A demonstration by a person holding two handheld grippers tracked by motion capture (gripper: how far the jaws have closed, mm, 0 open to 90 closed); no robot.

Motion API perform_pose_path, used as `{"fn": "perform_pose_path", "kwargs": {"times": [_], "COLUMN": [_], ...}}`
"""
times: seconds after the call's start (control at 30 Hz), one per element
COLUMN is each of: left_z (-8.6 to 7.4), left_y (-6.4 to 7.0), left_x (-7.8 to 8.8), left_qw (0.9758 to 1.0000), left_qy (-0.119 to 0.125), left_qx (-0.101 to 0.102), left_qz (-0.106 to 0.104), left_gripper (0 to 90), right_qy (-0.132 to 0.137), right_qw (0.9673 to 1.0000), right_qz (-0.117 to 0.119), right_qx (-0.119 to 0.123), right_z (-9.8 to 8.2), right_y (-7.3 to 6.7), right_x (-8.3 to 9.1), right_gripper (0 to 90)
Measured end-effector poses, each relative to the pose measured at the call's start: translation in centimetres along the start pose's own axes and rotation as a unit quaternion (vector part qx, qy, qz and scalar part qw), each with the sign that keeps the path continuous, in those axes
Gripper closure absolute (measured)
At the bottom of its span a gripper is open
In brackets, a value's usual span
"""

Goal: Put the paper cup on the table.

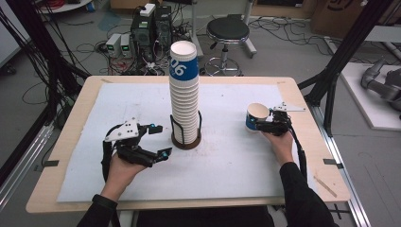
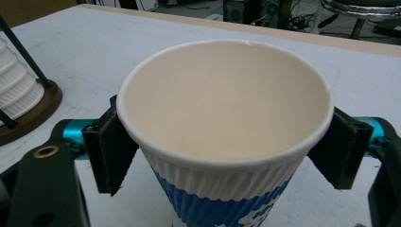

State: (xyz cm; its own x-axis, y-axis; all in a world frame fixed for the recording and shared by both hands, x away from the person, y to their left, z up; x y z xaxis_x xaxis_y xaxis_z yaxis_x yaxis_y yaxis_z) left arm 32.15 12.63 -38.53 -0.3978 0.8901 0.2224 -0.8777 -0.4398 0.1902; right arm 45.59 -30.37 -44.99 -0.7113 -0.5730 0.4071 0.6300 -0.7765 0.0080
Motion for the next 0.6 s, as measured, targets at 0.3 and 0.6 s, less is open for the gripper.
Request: {"fn": "perform_pose_path", "kwargs": {"times": [0.3, 0.6], "left_z": [0.03, 0.05], "left_y": [0.01, 0.01], "left_x": [-0.08, -0.07], "left_qw": [1.0, 1.0], "left_qy": [0.001, 0.001], "left_qx": [0.002, 0.002], "left_qz": [-0.002, -0.003], "left_gripper": [12.8, 12.8], "right_qy": [-0.008, -0.016], "right_qw": [1.0, 0.9999], "right_qz": [-0.002, -0.004], "right_qx": [0.005, 0.005], "right_z": [0.01, -0.03], "right_y": [-0.16, -0.27], "right_x": [0.11, 0.2], "right_gripper": [18.4, 17.2]}}
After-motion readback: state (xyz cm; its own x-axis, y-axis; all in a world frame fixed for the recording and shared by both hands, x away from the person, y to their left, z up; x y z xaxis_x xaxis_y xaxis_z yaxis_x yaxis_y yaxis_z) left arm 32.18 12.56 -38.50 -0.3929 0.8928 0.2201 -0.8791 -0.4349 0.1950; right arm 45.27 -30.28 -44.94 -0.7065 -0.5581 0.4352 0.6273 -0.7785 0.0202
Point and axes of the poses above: each handheld gripper's, and its own axes: x roughly backward along the jaws, z roughly out of its top, y roughly to its right, the point moved 4 cm from there along -x, roughly forward along the jaws, and after that the axes turned 7 degrees about x, right-handed, at the moved point
